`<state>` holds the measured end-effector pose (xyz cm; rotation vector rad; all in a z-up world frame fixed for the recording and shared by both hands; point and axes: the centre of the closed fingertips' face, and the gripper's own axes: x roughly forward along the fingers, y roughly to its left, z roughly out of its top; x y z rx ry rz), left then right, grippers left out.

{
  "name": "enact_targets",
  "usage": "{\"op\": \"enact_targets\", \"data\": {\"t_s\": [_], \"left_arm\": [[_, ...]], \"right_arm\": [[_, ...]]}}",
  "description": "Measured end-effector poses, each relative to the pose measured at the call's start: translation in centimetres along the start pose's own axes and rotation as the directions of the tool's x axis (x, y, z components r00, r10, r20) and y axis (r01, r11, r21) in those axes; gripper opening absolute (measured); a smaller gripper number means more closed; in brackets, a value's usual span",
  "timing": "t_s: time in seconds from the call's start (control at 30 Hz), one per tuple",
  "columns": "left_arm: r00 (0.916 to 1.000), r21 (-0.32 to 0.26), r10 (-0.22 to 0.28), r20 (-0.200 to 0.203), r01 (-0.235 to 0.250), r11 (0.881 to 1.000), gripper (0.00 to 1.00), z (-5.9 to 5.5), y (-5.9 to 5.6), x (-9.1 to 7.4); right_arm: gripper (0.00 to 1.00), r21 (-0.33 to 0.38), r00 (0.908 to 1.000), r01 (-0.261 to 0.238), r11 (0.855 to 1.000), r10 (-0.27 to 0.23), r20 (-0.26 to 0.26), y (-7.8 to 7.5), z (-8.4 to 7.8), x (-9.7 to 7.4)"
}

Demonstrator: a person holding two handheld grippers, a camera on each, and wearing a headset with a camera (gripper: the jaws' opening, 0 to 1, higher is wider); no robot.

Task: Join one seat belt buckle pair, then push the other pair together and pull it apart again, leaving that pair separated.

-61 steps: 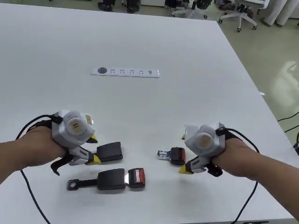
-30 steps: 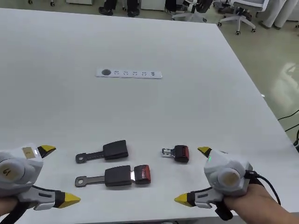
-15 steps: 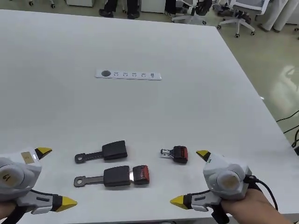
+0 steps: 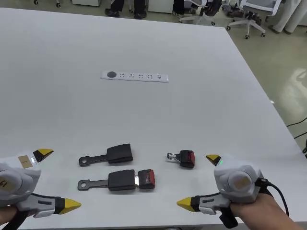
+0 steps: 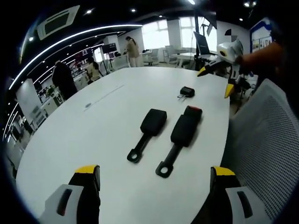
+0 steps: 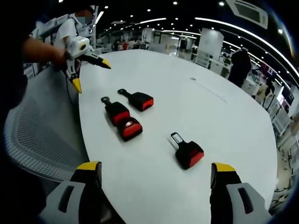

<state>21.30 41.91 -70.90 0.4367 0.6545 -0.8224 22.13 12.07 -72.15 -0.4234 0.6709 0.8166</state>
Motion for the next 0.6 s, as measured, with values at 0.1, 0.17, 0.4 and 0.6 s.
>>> {"op": "enact_targets", "data": {"t_s": [0.1,0.17,0.4,0.6], "left_arm": [[0.9997,0.017,0.010,-0.020,-0.010,1.000,1.00,-0.1,-0.2,0.1],[0.9999,0.031,0.011,-0.006,-0.011,0.999,1.00,0.3,-0.3,0.1],[0.9996,0.023,0.000,0.028,-0.001,1.000,1.00,0.6,-0.1,0.4],[0.9982,0.020,-0.015,0.059,0.014,1.000,1.00,1.1,-0.7,0.5]], "right_arm": [[0.99,0.003,1.0000,0.003,1.000,-0.003,0.001,-0.1,0.0,-0.1],[0.99,0.006,1.0000,0.005,1.000,-0.005,-0.001,-0.2,-0.1,-0.1],[0.98,0.021,1.0000,0.002,1.000,-0.002,-0.001,0.0,-0.2,0.0],[0.97,0.019,1.0000,0.008,1.000,-0.008,0.001,-0.1,-0.2,0.3]]}}
